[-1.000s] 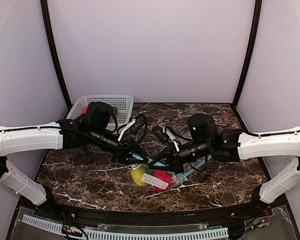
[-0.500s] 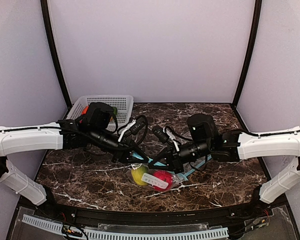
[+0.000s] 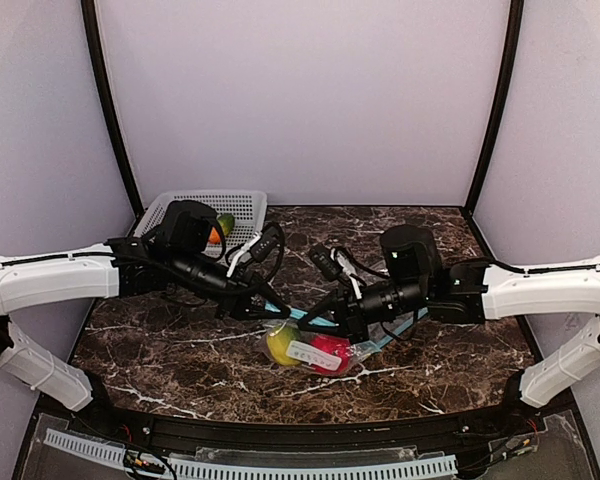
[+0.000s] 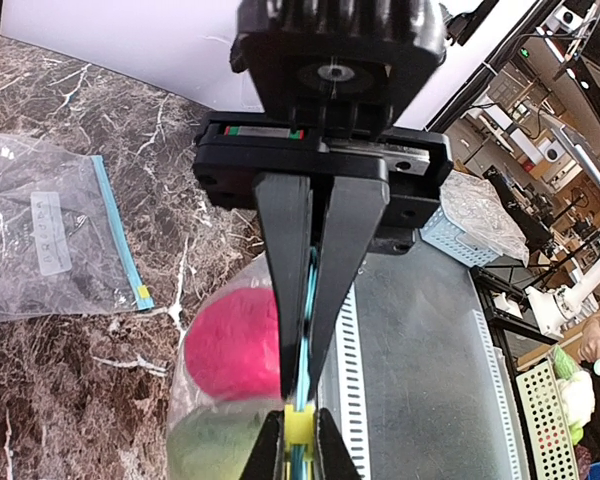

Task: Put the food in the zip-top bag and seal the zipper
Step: Zip the zipper of the food storage bag.

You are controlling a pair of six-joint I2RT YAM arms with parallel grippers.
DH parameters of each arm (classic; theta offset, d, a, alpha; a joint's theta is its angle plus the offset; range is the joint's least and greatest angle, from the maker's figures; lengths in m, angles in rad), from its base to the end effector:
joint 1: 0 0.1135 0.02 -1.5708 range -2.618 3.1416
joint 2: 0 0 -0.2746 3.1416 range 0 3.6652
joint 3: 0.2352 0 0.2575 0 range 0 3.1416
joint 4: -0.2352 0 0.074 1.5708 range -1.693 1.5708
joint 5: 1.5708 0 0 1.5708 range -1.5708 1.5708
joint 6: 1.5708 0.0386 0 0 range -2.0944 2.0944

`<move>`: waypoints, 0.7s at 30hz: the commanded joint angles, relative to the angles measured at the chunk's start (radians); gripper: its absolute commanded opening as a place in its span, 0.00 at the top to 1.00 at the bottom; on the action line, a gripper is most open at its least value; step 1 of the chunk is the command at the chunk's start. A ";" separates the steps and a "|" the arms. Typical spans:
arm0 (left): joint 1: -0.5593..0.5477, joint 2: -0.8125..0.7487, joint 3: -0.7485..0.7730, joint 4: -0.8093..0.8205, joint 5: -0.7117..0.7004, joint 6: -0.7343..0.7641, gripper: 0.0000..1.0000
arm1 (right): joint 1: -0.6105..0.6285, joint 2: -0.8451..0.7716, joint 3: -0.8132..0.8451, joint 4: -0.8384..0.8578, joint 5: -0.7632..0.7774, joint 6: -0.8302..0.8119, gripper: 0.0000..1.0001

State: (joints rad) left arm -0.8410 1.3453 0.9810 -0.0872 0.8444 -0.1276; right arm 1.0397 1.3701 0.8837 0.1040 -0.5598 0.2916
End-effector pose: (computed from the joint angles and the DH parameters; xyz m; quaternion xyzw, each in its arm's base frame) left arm 0.1809 -0.2455 0.3045 0.4738 0.6484 -0.5328 0.2669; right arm 0.1412 0.2808 0.2788 -0.4349 0.6848 0.5123 0.2818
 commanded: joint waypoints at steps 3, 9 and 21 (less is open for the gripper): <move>0.075 -0.072 -0.004 -0.166 0.016 0.060 0.99 | -0.036 -0.070 -0.044 -0.155 0.018 -0.015 1.00; 0.097 -0.084 0.002 -0.214 0.008 0.091 0.99 | -0.046 -0.078 -0.047 -0.172 0.023 -0.019 1.00; 0.099 -0.075 0.002 -0.159 -0.016 0.047 0.58 | -0.048 -0.076 -0.023 -0.170 0.055 -0.006 1.00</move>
State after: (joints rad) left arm -0.7887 1.3182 0.9825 -0.1776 0.8570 -0.0620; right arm 1.0210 1.3293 0.8684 0.0334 -0.5407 0.2817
